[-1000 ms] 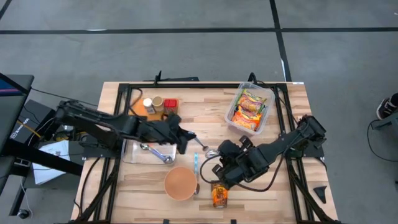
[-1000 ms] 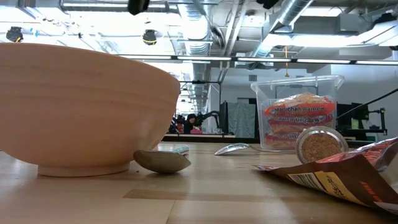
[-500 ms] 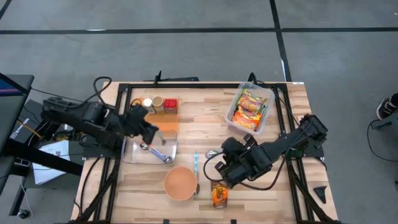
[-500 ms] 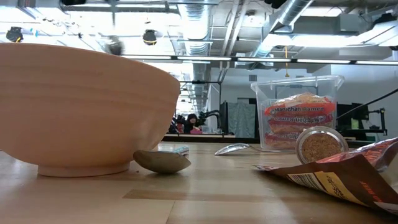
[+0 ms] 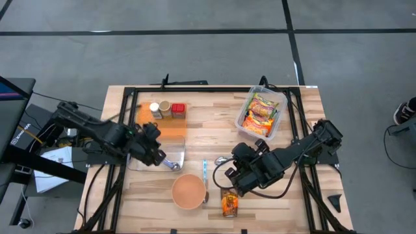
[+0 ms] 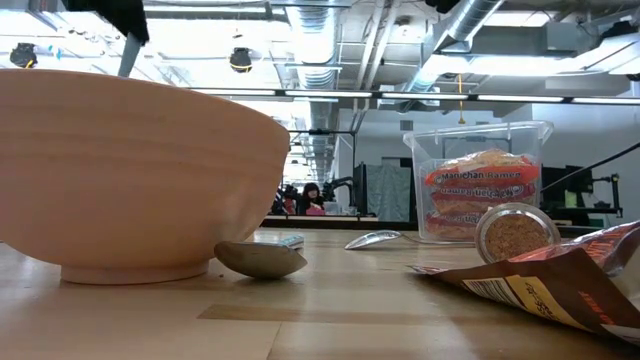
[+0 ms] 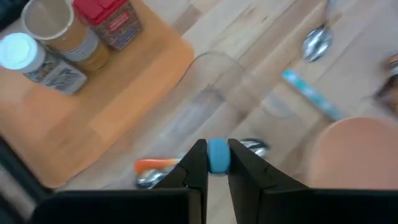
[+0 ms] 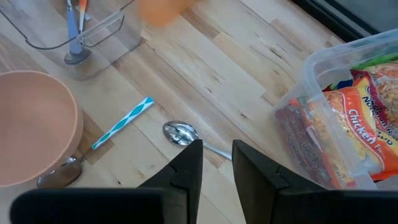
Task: Pick & Place Food Item
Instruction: Put the blue spoon into the bottom transparent bin
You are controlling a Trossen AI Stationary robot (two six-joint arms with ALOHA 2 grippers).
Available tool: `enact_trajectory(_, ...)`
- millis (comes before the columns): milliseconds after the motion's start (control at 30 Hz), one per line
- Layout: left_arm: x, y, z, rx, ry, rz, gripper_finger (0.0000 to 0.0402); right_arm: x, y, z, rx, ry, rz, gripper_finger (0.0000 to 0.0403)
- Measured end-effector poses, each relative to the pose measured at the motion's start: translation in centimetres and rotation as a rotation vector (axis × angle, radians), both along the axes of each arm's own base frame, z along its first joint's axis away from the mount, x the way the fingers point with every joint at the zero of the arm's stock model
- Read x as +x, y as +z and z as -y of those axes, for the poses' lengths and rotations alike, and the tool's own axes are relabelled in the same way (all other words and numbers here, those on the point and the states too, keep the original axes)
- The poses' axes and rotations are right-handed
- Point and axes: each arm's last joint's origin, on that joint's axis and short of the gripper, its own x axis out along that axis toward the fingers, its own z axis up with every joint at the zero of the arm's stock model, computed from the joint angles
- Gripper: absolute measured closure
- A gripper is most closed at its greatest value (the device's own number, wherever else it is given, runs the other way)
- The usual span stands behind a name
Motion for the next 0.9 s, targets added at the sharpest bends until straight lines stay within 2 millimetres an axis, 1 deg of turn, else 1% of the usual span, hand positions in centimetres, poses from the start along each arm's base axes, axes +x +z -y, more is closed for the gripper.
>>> enact_trajectory(267, 2.0, -3.4, 1.8, 0.139, -0.035, -0.259, 0.0373, 0.0, 0.0, 0.0, -0.001, 0.000, -0.001, 0.0321)
enact_trajectory(400, 2.9, -4.8, 2.3, 0.178, -0.037, -0.338, 0.0373, 0.0, 0.0, 0.0, -0.001, 0.000, -0.001, 0.0321)
enact_trajectory(567, 3.6, -6.1, 2.6, 0.215, -0.035, -0.410, 0.0373, 0.0, 0.0, 0.0, -0.009, -0.001, 0.005, 0.0321)
enact_trajectory(667, 3.7, -7.1, 2.7, 0.231, -0.018, -0.441, 0.0373, 0.1, 0.0, 0.0, -0.014, -0.001, 0.017, 0.0321)
enact_trajectory(900, 3.1, -9.1, 2.1, 0.253, 0.034, -0.495, 0.0373, 0.0, 0.0, -0.3, -0.014, -0.001, 0.026, 0.0321)
